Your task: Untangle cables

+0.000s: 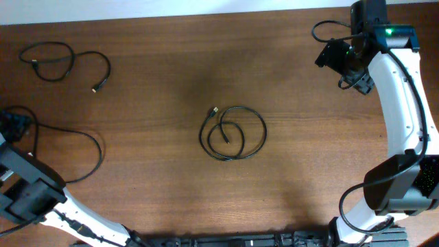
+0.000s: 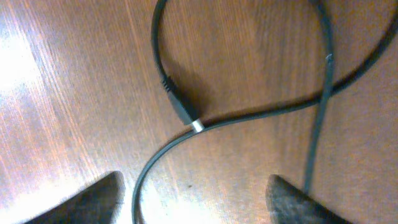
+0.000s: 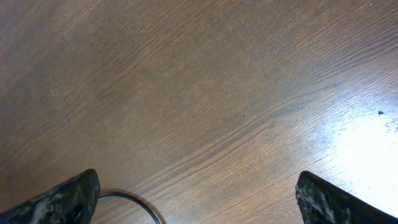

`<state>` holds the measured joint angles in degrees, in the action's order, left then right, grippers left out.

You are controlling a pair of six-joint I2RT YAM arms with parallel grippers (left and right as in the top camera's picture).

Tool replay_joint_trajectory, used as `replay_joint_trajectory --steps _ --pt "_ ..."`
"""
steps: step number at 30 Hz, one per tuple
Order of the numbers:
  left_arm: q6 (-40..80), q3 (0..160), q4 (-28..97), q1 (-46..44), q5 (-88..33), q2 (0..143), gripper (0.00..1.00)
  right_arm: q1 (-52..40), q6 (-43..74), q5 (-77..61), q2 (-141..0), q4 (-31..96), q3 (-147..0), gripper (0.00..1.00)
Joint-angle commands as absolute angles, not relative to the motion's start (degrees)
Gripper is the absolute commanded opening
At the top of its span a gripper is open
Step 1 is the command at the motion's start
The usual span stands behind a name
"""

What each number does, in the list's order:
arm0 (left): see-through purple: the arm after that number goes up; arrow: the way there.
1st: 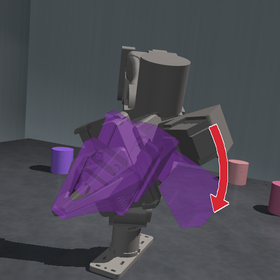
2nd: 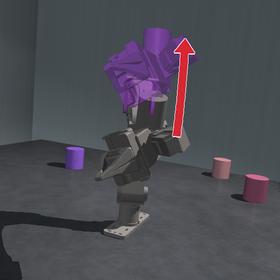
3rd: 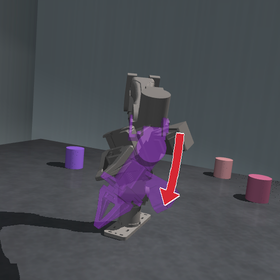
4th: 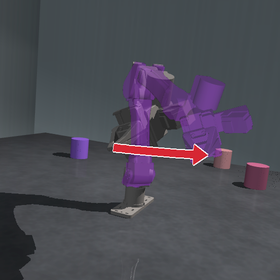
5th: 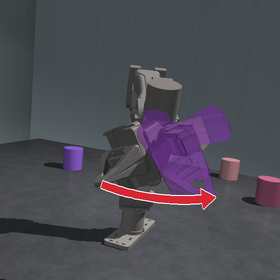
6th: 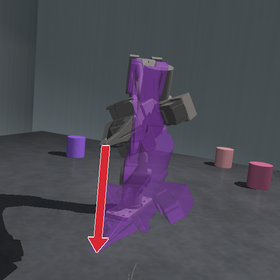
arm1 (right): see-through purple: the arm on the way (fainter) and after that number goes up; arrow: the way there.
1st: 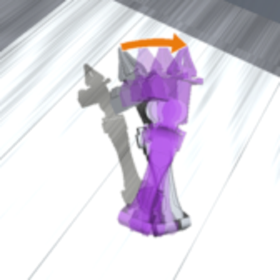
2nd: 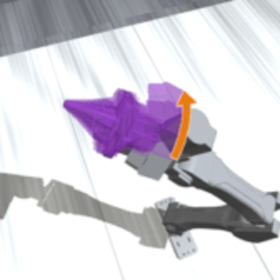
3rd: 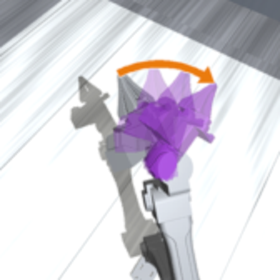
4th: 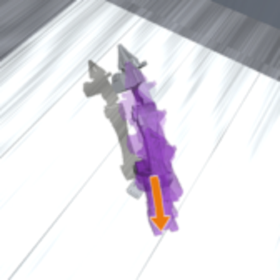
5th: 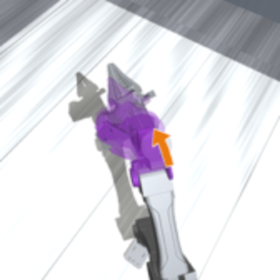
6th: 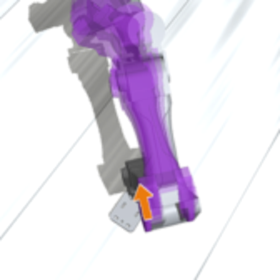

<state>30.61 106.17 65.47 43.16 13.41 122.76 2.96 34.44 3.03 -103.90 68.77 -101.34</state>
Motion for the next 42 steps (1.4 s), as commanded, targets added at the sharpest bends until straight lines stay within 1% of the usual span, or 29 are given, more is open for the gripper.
replay_joint_trajectory --steps 1,4,6,7,9,10,13,14,16,18,19,21,22,23,24,25,27,28,33,34,35,36,38,39,41,42 --pt "27.8 101.2 65.9 43.5 15.2 121.2 0.99 3.0 34.4 3.9 -104.4 68.8 -101.4 0.99" --pt "27.4 97.9 65.8 43.5 12.8 121.3 0.99 3.0 34.4 3.9 -104.4 68.8 -101.4 0.98" --pt "27.6 95.1 65.4 43.8 13.6 121.2 1.0 3.0 34.4 3.9 -104.4 68.8 -101.4 0.98" --pt "27.8 93.6 64.6 44.4 13.5 121.3 0.99 3.0 34.4 3.9 -104.4 68.8 -101.4 0.98" --pt "27.6 90.8 63.4 46.2 13.3 121.3 0.99 3.0 34.4 3.9 -104.4 68.8 -101.4 0.98" --pt "25.9 89.9 62.6 47.0 12.8 121.3 0.99 3.0 34.4 3.9 -104.4 68.8 -101.4 0.98" --pt "19.3 88.1 58.9 49.3 4.9 121.3 0.93 3.0 34.4 3.9 -104.4 68.8 -101.4 0.98" --pt "18.9 88.1 58.7 49.8 3.9 121.3 0.93 3.0 34.4 3.9 -104.4 68.8 -101.4 0.98" --pt "13.7 88.0 57.3 50.7 -0.7 121.3 0.93 3.0 34.4 3.9 -104.4 68.8 -101.4 0.98" --pt "9.5 87.2 55.9 50.9 -4.7 121.3 0.89 3.0 34.4 3.9 -104.4 68.8 -101.4 0.98" --pt "8.9 86.8 55.7 50.9 -5.3 121.3 0.85 3.0 34.4 3.9 -104.4 68.8 -101.4 0.98" --pt "8.9 84.4 53.7 50.9 -5.4 121.3 0.72 3.0 34.4 3.9 -104.4 68.8 -101.4 0.98" --pt "8.9 83.6 53.2 50.9 -5.4 121.3 0.58 3.0 34.4 3.9 -104.4 68.8 -101.4 0.99" --pt "8.9 83.2 53.1 50.9 -5.4 121.3 0.53 3.0 34.4 3.9 -104.4 68.8 -101.4 0.98" --pt "9.2 83.1 52.9 50.9 -5.9 121.3 0.44 3.0 34.4 3.9 -104.4 68.8 -101.4 0.99" --pt "9.3 83.1 52.5 50.9 -8.9 121.3 0.36 3.0 34.4 3.9 -104.4 68.8 -101.4 0.98" --pt "9.4 83.1 51.5 50.9 -15.5 121.3 0.27 3.0 34.4 3.9 -104.4 68.8 -101.4 0.99" --pt "9.8 83.1 51.1 50.9 -17.0 121.3 0.27 3.0 34.4 3.9 -104.4 68.8 -101.4 0.98" --pt "10.9 83.1 49.4 50.9 -17.2 121.3 0.28 3.0 34.4 3.9 -104.4 68.8 -101.4 0.99" --pt "10.8 83.2 49.3 50.9 -17.2 121.3 0.3 3.0 34.4 3.9 -104.4 68.8 -101.4 0.98" --pt "10.8 83.5 49.3 50.9 -17.0 121.3 0.47 3.0 34.4 3.9 -104.4 68.8 -101.4 0.98" --pt "10.8 84.0 49.4 51.0 -16.9 121.3 0.52 3.0 34.4 3.9 -104.4 68.8 -101.4 0.98" --pt "10.9 88.2 52.1 51.1 -16.8 121.3 0.68 3.0 34.4 3.9 -104.4 68.8 -101.4 0.98" --pt "10.9 90.1 53.4 51.1 -16.8 121.3 0.74 3.0 34.4 3.9 -104.4 68.8 -101.4 0.98" --pt "10.9 98.3 59.1 50.3 -17.0 121.2 0.89 3.0 34.4 3.9 -104.4 68.8 -101.4 0.98" --pt "10.8 102.9 61.9 49.7 -18.0 121.2 0.93 3.0 34.4 3.9 -104.4 68.8 -101.4 0.98"
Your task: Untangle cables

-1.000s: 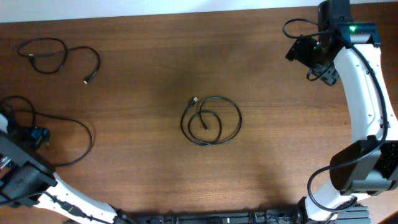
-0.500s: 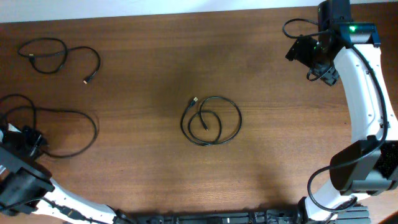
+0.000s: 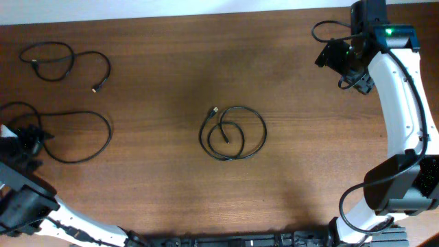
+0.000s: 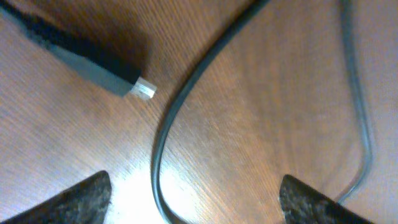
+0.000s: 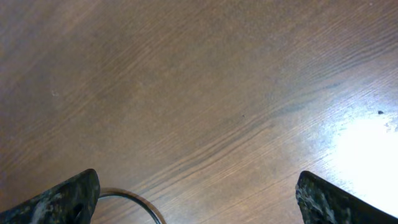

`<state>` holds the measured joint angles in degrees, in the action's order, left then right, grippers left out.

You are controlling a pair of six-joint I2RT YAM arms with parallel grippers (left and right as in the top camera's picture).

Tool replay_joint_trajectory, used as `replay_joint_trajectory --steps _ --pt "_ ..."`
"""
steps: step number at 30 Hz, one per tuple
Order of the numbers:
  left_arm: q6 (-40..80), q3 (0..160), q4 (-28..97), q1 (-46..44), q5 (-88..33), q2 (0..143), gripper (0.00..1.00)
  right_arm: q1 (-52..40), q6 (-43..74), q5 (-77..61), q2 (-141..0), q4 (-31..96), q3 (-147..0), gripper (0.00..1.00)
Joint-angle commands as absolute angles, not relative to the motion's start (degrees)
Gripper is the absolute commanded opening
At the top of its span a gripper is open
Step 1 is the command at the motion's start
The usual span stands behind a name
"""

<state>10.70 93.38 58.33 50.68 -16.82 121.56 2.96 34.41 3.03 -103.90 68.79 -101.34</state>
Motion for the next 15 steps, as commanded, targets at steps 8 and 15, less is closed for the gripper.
replay_joint_trajectory --steps 8,15 --pt "2.8 110.3 63.1 30.7 -38.5 120.1 0.93 3.0 34.4 3.9 -104.4 68.8 -101.4 0.99" --pt "1.6 110.3 63.7 7.8 -21.8 120.1 0.91 3.0 34.4 3.9 -104.4 68.8 -101.4 0.98"
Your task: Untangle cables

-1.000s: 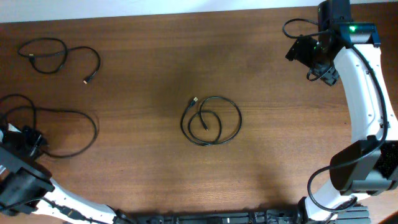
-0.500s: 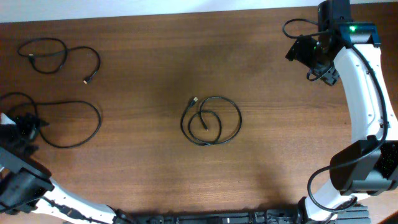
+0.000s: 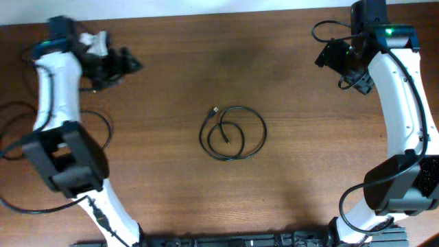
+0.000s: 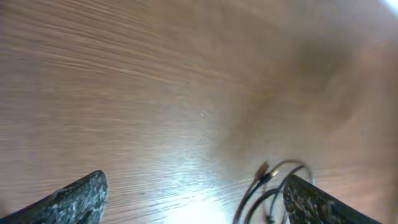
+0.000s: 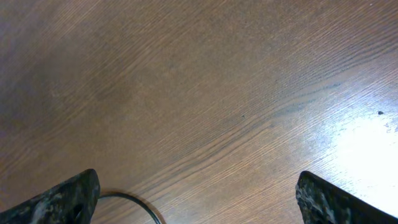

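Observation:
A black cable lies coiled (image 3: 233, 132) in the middle of the brown table, one plug end at its upper left; the left wrist view shows it too, the coil (image 4: 273, 186) far below, near the right finger. My left gripper (image 3: 130, 64) is at the back left, pointing toward the centre. It stands open (image 4: 196, 202) with nothing between its fingers. At the back right, my right gripper (image 3: 326, 56) is open (image 5: 199, 202) over bare wood, a cable arc (image 5: 134, 202) by its left fingertip. A second black cable (image 3: 104, 134) lies at the left, partly behind the left arm.
The left arm's white links (image 3: 51, 96) cover the back-left corner and whatever lies there. More black cable runs along the table's left edge (image 3: 12, 107). The right arm (image 3: 401, 103) stretches down the right side.
My left gripper was low over the cable at the table's left edge with a plug in its view. Now it is raised at the back left, facing the central coil. The right arm is unchanged.
First my left gripper hovered open just above crossing cable strands at the left edge. Then the left cable lay in a different, rounder loop and the gripper was over its plug end. Now the left arm is up at the back left; the central coil never moved.

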`<state>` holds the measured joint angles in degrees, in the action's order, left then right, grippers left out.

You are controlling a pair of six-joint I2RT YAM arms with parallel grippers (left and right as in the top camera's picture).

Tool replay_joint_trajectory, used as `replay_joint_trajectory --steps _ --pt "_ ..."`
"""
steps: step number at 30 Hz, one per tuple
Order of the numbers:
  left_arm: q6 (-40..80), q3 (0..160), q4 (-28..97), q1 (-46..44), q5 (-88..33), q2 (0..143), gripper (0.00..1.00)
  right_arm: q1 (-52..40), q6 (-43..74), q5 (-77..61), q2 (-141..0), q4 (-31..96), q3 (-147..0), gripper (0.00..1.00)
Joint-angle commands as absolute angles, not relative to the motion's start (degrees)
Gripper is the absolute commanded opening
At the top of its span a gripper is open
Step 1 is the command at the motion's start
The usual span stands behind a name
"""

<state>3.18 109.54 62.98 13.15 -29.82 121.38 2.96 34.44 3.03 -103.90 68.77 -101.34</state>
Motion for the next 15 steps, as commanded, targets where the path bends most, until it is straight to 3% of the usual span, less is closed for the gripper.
replay_joint_trajectory --steps 1,4,7,15 --pt "1.7 110.3 64.3 4.2 -18.4 120.1 0.92 3.0 34.4 3.9 -104.4 68.8 -101.4 0.99" --pt "1.7 110.3 64.2 -3.0 -10.6 120.1 0.97 3.0 34.4 3.9 -104.4 68.8 -101.4 0.98" --pt "1.7 110.3 64.1 -6.0 -10.2 120.1 1.0 3.0 34.4 3.9 -104.4 68.8 -101.4 0.98" --pt "1.7 110.3 64.4 -6.6 -10.2 120.1 0.99 3.0 34.4 3.9 -104.4 68.8 -101.4 0.98"
